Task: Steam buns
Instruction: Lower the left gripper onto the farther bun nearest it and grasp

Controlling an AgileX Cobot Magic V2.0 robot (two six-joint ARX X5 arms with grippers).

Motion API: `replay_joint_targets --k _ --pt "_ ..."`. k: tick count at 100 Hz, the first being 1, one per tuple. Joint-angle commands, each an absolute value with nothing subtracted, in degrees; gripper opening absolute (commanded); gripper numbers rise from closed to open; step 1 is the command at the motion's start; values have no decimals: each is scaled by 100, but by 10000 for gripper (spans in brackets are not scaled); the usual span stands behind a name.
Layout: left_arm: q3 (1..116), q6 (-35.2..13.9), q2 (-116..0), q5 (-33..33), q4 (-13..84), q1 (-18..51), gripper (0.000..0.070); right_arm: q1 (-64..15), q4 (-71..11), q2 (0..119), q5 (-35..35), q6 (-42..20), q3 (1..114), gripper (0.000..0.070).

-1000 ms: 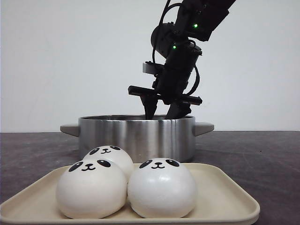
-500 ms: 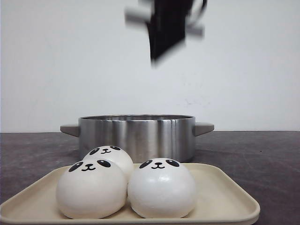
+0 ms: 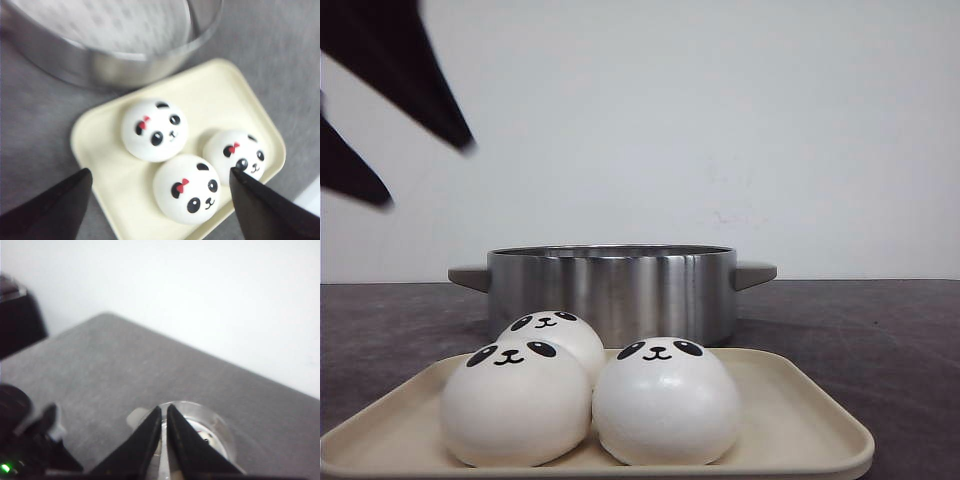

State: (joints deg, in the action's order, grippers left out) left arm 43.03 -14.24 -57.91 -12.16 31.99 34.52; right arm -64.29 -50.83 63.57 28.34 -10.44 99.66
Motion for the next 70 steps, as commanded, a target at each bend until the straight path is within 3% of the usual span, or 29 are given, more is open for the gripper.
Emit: replay_joint_targets --k 1,17,33,52,70 --pt "4619 -1463 -6274 -1085 3100 3616 530 -6571 -5194 6335 3140 -1302 10053 9" --pt "5177 -1481 -7369 -755 3037 3848 531 -6626 -5769 6082 3632 -1516 10051 9" --pt "5631 -1826 -8320 -731 3100 3863 532 -6626 -6392 6012 3896 -1959 10049 9" --pt "5857 -2093 -9144 -731 3406 3865 532 -6626 -6766 6010 3907 -2364 10049 9" --pt "5857 -2217 -9467 -733 3170 3872 532 -6626 -6807 6020 3911 -2386 10049 9"
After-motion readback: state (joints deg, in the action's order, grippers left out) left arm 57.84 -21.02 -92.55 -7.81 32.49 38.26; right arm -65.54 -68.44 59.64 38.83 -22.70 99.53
